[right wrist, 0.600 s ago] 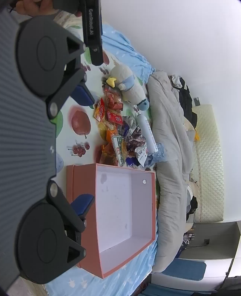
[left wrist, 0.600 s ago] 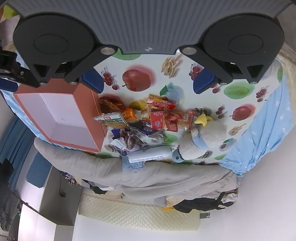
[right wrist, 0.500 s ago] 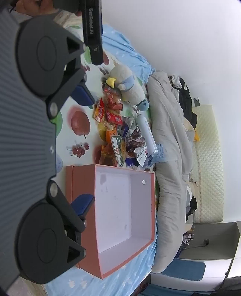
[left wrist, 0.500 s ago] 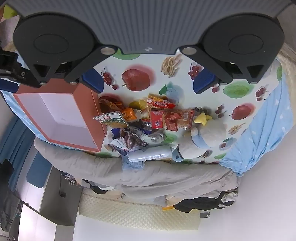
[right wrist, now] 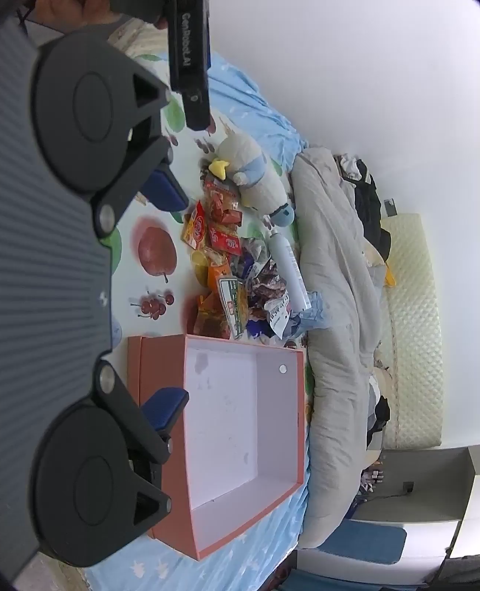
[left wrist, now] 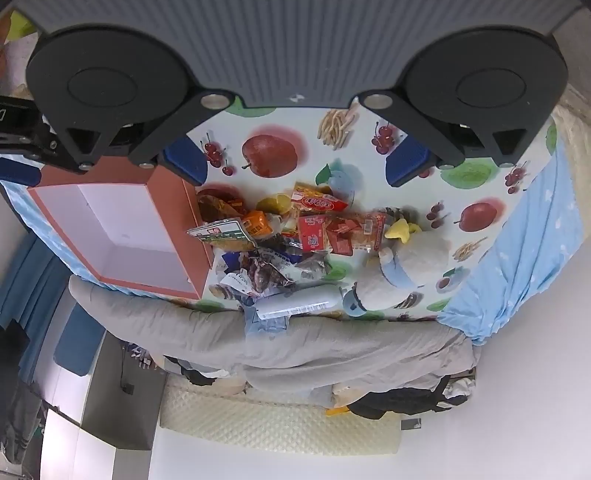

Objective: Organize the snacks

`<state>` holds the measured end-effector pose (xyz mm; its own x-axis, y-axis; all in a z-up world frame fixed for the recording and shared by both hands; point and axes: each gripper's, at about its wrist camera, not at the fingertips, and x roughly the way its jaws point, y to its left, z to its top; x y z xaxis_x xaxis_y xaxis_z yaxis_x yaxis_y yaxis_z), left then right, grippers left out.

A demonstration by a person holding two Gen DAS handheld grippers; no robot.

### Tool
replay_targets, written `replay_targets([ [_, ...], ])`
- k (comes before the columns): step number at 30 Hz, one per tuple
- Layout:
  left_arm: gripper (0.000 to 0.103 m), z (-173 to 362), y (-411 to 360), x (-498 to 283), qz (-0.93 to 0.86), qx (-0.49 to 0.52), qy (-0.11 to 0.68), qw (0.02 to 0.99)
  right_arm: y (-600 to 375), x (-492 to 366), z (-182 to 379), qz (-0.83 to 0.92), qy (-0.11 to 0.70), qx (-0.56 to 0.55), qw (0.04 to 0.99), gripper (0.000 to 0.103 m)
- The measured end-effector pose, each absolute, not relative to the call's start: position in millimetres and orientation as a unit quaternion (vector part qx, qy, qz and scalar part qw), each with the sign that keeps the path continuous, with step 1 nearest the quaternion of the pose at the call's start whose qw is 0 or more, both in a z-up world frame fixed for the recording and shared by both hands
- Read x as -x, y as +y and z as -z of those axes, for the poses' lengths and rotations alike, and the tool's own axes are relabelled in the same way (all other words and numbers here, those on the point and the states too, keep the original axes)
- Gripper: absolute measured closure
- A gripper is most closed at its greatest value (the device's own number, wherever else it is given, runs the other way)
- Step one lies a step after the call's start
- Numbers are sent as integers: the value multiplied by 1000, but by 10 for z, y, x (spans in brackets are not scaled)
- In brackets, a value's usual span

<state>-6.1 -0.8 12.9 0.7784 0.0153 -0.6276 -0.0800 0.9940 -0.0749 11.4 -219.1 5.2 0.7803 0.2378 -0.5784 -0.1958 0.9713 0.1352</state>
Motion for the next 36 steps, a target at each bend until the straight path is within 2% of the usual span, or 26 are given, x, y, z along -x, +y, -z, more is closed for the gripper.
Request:
replay_targets([
  [9,0,-108,13,150,-32,56,344,937,-2232,-81,-95,-114,310,-41,943,0],
  [36,0,-487,21,297,-38,58,309,949,-2171,-28,-254,-129,294,-36,947,0],
])
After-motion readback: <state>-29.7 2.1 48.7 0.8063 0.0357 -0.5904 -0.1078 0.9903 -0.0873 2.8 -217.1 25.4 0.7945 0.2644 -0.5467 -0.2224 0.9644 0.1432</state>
